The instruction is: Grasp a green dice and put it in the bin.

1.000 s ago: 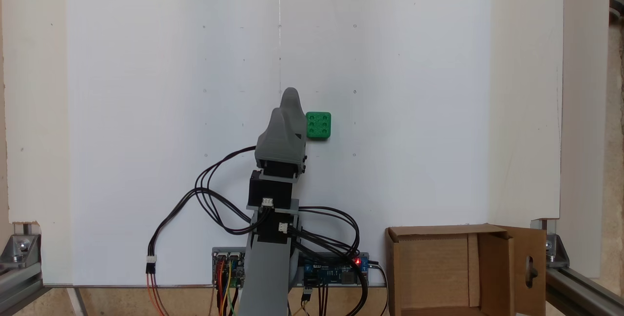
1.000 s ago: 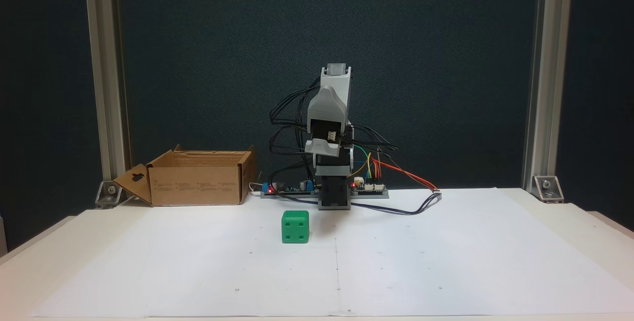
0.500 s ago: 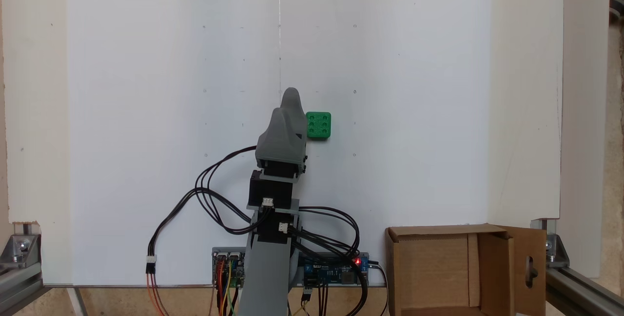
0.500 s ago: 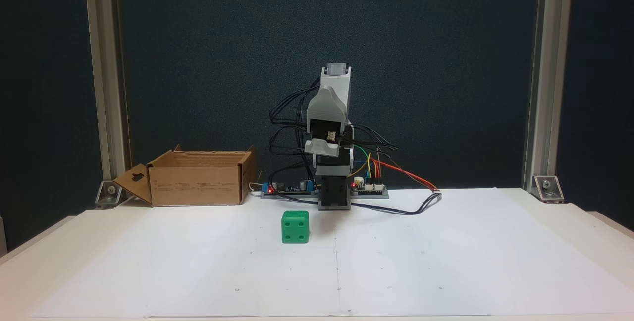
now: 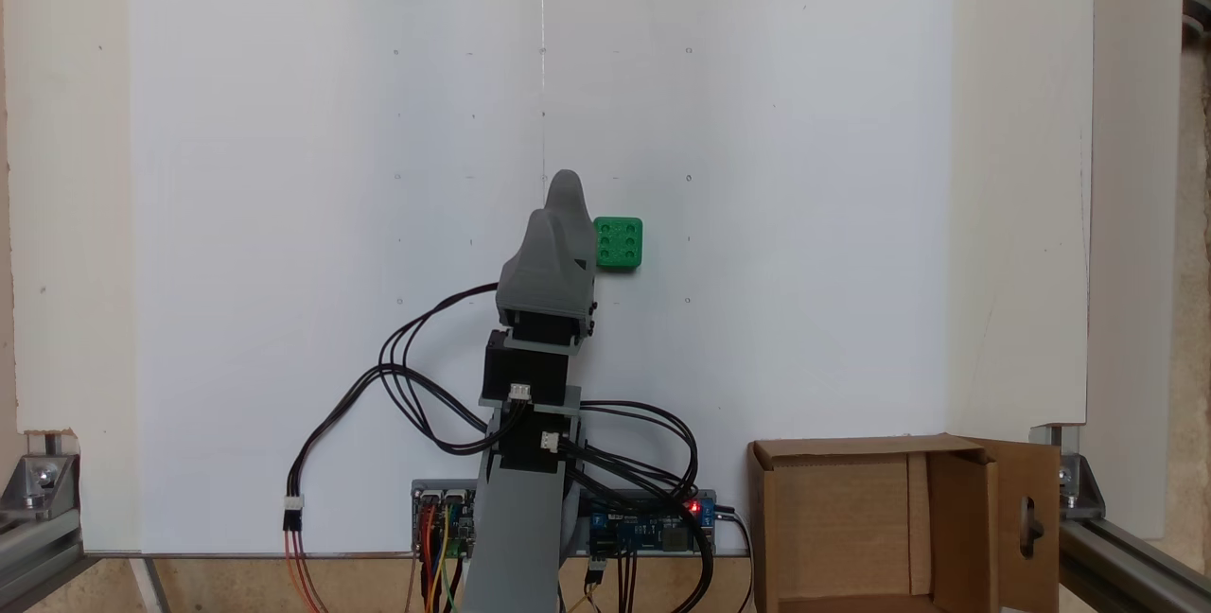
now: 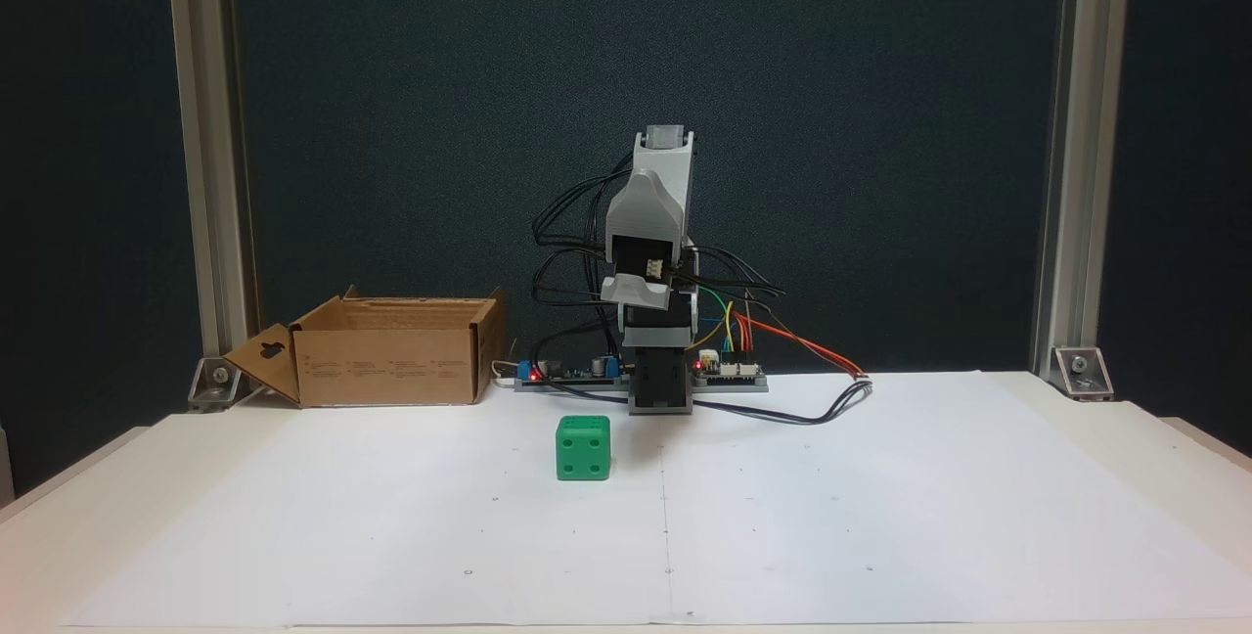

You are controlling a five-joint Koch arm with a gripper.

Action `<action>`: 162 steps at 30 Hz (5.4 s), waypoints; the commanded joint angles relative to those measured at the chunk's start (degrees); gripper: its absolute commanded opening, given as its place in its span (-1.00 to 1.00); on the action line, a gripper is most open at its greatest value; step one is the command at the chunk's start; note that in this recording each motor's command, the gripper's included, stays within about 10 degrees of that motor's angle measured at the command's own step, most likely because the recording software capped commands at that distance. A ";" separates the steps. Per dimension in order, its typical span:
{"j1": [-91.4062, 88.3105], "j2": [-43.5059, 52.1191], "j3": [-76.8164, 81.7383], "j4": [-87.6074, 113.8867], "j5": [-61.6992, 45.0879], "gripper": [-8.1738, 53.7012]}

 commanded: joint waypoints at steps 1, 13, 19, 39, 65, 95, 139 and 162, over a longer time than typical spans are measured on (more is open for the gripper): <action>0.26 5.98 2.72 -3.25 1.58 0.69; -2.46 5.89 2.11 -1.32 1.23 0.64; -4.39 5.98 -5.10 14.94 1.23 0.64; -4.39 5.89 -42.10 92.79 4.31 0.67; 16.52 -11.78 -77.08 157.15 -4.92 0.76; 21.45 -26.46 -77.08 149.85 -19.69 0.79; 20.83 -31.20 -64.34 137.02 -14.68 0.78; 19.16 -35.95 -62.58 133.59 -10.63 0.77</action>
